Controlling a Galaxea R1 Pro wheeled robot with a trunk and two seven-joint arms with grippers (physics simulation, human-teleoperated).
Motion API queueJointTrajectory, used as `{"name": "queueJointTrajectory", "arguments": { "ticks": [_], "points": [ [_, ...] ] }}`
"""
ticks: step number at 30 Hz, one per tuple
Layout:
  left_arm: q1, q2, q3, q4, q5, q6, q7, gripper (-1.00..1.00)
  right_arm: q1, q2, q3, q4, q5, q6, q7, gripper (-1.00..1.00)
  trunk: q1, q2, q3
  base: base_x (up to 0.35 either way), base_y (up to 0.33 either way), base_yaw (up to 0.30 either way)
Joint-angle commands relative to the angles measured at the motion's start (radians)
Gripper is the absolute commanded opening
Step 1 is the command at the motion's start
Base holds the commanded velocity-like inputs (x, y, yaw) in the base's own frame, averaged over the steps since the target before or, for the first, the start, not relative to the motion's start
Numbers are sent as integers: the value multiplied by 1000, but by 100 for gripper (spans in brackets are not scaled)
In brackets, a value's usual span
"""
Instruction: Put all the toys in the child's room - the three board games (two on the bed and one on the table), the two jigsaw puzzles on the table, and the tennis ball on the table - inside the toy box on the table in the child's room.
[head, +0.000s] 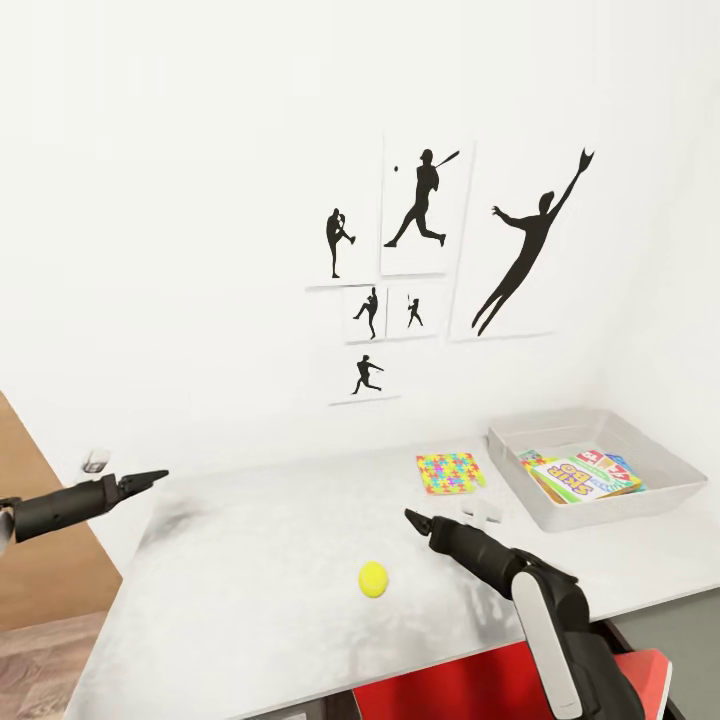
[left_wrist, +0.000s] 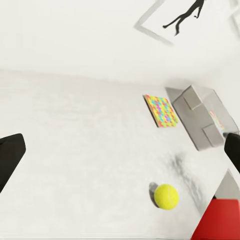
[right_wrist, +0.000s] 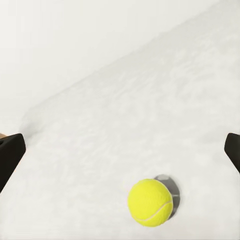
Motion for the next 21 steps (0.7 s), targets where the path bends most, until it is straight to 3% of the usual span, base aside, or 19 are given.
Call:
{"name": "queueJointTrajectory", "arguments": {
  "ticks": [1,9,12,21],
  "points": [
    [-1,0,-8,0,3,8,-1,100,-1,1,-1,-1,3,6,0,100,1,-2,-2,0,0,0],
    [-1,1,-63,-2,-5,-5,12,100,-1,2,5,-1,1,5,-44,100,1,-2,-2,0,0,56],
    [-1,2,-83,-2,-10,-26,51,100,-1,3,19,-1,0,5,-76,100,1,-2,-2,0,0,225],
    [-1,3,-96,-3,-15,-45,171,100,-1,4,50,0,0,5,-125,100,1,-2,-2,0,0,278]
  ]
}}
